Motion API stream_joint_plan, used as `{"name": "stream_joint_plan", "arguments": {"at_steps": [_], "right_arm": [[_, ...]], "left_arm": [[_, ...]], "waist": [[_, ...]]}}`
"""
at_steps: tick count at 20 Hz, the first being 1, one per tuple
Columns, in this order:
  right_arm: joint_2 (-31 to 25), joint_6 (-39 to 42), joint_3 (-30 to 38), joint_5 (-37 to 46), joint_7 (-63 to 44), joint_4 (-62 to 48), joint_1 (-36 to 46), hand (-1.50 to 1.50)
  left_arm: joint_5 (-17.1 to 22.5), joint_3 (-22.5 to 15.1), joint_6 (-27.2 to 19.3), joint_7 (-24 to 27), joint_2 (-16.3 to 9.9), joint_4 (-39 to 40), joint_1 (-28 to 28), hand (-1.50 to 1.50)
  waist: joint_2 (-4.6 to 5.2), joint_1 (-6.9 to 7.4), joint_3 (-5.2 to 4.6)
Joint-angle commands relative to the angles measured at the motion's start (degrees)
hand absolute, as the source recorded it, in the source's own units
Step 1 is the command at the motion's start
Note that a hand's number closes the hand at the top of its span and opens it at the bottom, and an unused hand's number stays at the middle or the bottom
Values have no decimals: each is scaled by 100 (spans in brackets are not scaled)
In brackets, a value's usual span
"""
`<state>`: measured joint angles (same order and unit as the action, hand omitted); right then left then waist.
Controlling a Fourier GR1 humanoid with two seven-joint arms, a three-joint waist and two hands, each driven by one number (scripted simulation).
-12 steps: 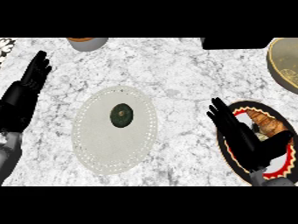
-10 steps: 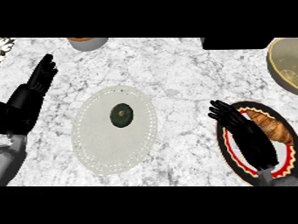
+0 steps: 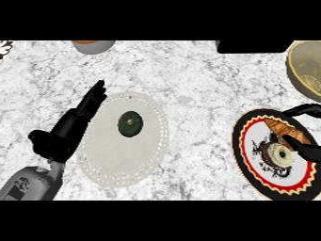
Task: Pick the croissant from the plate and place it in the bowl
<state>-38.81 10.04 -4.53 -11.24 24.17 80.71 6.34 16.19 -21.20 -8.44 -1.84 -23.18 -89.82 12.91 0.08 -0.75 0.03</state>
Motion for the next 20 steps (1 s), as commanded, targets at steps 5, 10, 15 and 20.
{"name": "stream_joint_plan", "arguments": {"at_steps": [5,10,15,20], "right_arm": [[-749,-477,-178,1998,1683,-1019,352,-150],[-1526,-611,-587,3114,685,-743,661,-150],[-2306,641,-1385,3858,-674,-177,895,-150],[-2330,2127,-1765,3802,-1979,623,1291,-150]], "left_arm": [[22,-236,288,140,241,2,-161,0],[-205,-366,171,204,376,153,-232,0],[-166,-212,286,174,241,188,-141,0],[-188,-215,265,232,409,182,-195,0]], "waist": [[15,181,3],[1,127,-15],[-4,156,-39],[-18,129,-28]]}}
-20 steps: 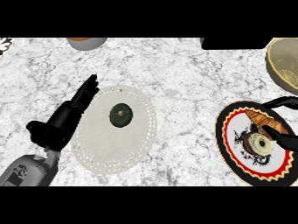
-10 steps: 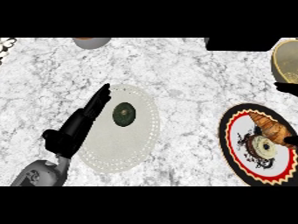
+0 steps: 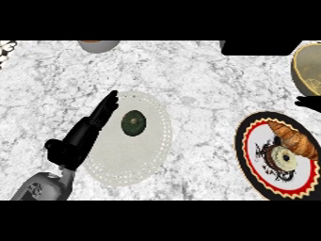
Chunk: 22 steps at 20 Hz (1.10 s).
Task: Pick the croissant from the plate and place it in the bowl
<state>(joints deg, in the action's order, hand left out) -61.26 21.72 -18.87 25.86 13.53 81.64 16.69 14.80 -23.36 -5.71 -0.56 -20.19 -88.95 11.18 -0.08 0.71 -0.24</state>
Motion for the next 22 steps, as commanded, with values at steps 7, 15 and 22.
{"name": "stream_joint_plan", "arguments": {"at_steps": [7,15,22], "right_arm": [[598,1983,-305,184,-2164,1005,464,-150],[1166,1548,-192,1155,-2103,1411,-450,-150],[1006,622,236,1726,-1371,1794,-1435,-150]], "left_arm": [[-143,173,256,81,170,149,-83,0],[-478,371,310,-113,510,15,-97,0],[-653,489,366,-271,487,-474,-519,0]], "waist": [[9,-59,18],[5,-94,24],[-12,-134,26]]}}
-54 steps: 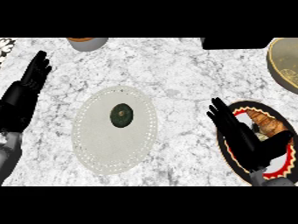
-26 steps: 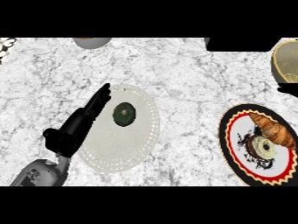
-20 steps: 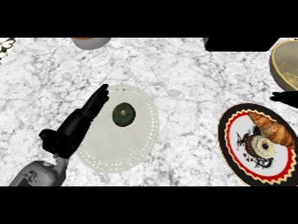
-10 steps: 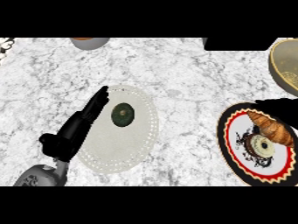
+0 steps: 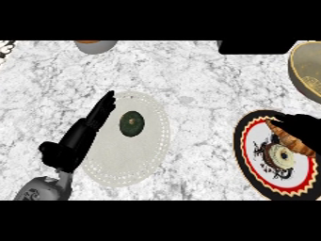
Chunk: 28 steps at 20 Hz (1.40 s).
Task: Pick the croissant from the plate and place it in the bowl
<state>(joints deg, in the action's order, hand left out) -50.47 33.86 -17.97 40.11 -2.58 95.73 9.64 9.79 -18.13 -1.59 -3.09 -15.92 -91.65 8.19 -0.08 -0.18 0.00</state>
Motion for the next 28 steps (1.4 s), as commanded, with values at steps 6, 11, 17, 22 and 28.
{"name": "stream_joint_plan", "arguments": {"at_steps": [6,11,17,22,28], "right_arm": [[452,-958,234,1013,429,-102,-342,-150],[614,-1173,533,1443,837,-1001,99,-150],[1127,-1336,653,1996,966,-1431,36,-150],[1303,-1701,791,2329,1371,-2123,80,-150],[1510,-1680,1118,2543,1774,-2874,607,-150]], "left_arm": [[-93,280,373,-194,110,52,106,0],[-520,7,118,-206,542,-95,-92,0],[-456,454,579,-100,459,-4,-166,0],[-664,635,623,83,607,328,78,0],[-745,665,807,189,698,103,-371,0]], "waist": [[4,4,0],[10,40,1],[9,35,0],[11,24,0],[9,38,0]]}}
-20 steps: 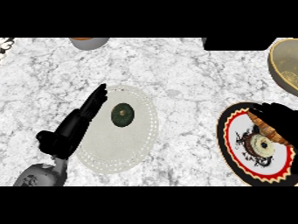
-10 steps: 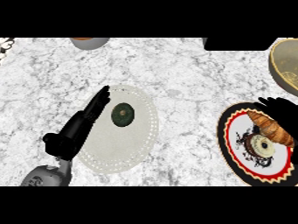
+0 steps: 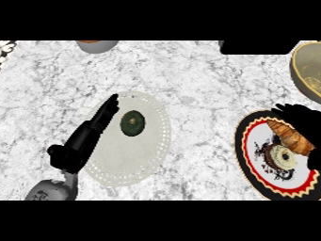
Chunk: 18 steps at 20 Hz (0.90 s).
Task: Pick the croissant from the plate and place it in the bowl
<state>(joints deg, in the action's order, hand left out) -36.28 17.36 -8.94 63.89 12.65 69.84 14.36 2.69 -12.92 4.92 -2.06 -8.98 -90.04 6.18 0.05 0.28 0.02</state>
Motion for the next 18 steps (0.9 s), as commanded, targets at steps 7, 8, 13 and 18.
{"name": "stream_joint_plan", "arguments": {"at_steps": [7,8,13,18], "right_arm": [[380,-1148,182,307,999,-794,83,150],[420,-906,256,251,949,-626,264,150],[425,-968,487,171,1527,-1007,389,150],[214,-153,230,-357,2447,-192,-271,150]], "left_arm": [[-80,198,220,-99,64,-81,-2,0],[31,317,266,-439,53,-221,226,0],[-228,122,192,-373,234,-484,-148,0],[-146,345,276,-140,193,-22,67,0]], "waist": [[-1,-5,0],[-4,-10,-1],[-3,4,0],[-6,-72,-4]]}}
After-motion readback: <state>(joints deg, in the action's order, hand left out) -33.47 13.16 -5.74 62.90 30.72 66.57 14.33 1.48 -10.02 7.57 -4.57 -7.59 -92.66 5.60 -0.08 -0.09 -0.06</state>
